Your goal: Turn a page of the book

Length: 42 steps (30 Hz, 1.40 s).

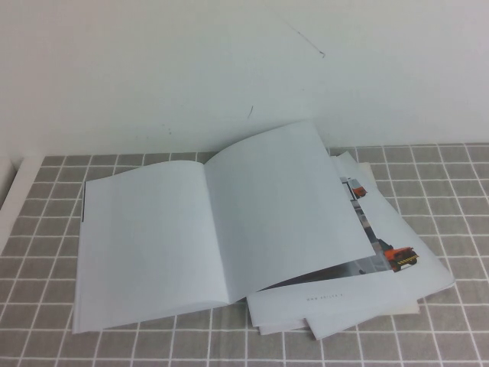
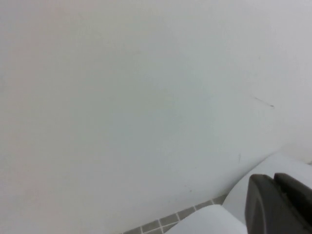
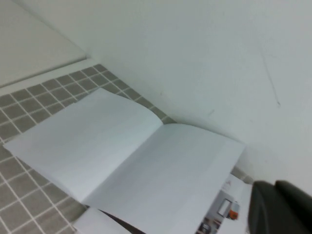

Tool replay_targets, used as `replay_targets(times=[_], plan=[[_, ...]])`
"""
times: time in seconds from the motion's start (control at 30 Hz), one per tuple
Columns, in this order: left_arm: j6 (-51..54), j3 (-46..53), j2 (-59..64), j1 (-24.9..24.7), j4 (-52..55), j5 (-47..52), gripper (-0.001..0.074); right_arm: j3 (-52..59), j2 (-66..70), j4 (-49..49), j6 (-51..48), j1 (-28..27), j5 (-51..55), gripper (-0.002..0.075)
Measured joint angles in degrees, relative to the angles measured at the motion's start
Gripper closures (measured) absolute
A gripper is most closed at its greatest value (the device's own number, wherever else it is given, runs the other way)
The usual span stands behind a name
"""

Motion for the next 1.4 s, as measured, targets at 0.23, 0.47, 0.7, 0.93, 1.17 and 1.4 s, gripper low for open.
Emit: replay_targets(times=[0.23, 0.47, 0.7, 0.93, 1.17, 1.4], plan=[[-16.6, 9.8, -15.1, 0.0, 12.2, 5.9, 0.0739, 19.7, -19.4, -11.7, 3.4, 0.0, -13.0, 0.0727], [-16.8, 18.5, -13.6, 0.0, 14.1, 2.3, 0.0739, 40.3, -30.0, -11.7, 3.4, -0.1, -21.2, 0.0727], [-17.1, 34.6, -12.7, 0.0, 16.0, -14.0, 0.0739, 49.2, -30.4, -11.7, 3.4, -0.1, -23.4, 0.0727], [-17.2, 42.5, -12.7, 0.0, 16.4, -26.4, 0.0739, 50.9, -30.4, -11.4, 3.5, -0.1, -26.0, 0.0727], [-17.2, 42.7, -12.7, 0.0, 15.7, -29.5, 0.0739, 52.3, -30.4, -10.9, 3.5, -0.1, -25.6, 0.0727], [-17.2, 42.8, -12.7, 0.0, 15.7, -29.5, 0.0739, 53.0, -30.4, -10.6, 3.5, -0.1, -23.7, 0.0727]])
